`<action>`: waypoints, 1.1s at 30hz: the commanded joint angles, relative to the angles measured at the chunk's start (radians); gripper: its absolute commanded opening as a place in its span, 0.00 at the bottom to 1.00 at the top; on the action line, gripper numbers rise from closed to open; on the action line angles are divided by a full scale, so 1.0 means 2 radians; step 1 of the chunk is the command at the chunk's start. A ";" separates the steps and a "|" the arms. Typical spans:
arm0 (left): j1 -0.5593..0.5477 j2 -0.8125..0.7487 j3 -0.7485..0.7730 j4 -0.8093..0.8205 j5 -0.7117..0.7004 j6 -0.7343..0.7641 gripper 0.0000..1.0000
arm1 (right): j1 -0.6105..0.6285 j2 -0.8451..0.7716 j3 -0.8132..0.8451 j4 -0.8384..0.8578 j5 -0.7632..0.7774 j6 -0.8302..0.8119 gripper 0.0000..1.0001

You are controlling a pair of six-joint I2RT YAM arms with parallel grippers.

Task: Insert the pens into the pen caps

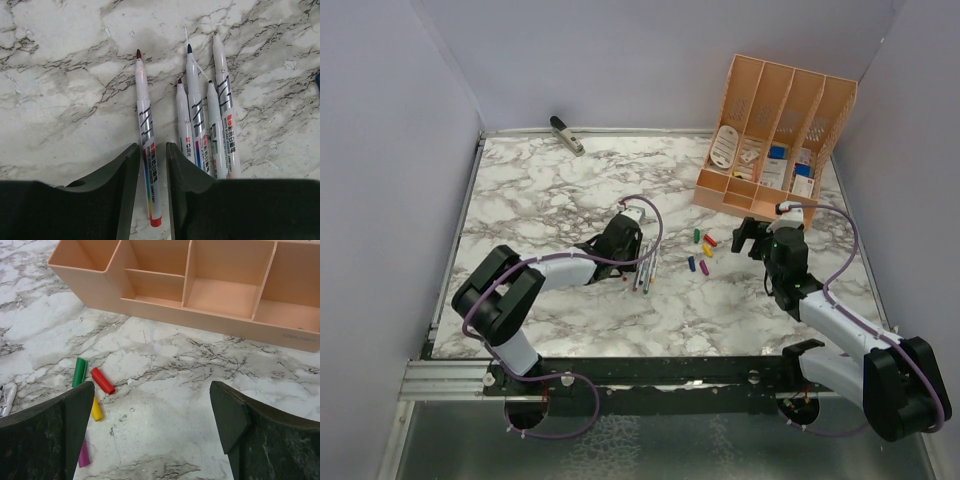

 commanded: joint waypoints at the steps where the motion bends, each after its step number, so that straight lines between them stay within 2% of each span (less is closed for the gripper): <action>1: -0.003 -0.011 -0.014 -0.062 -0.004 -0.010 0.32 | 0.004 0.004 0.014 0.006 0.000 -0.007 1.00; 10: -0.003 0.010 -0.007 -0.070 -0.021 -0.013 0.33 | 0.004 0.002 0.012 0.006 0.001 -0.006 1.00; 16: -0.002 0.043 0.015 -0.108 -0.055 -0.008 0.34 | 0.004 -0.003 0.012 0.004 0.003 -0.005 1.00; 33: -0.004 0.033 0.002 -0.126 -0.052 -0.010 0.31 | 0.004 -0.008 0.011 0.000 0.005 -0.003 1.00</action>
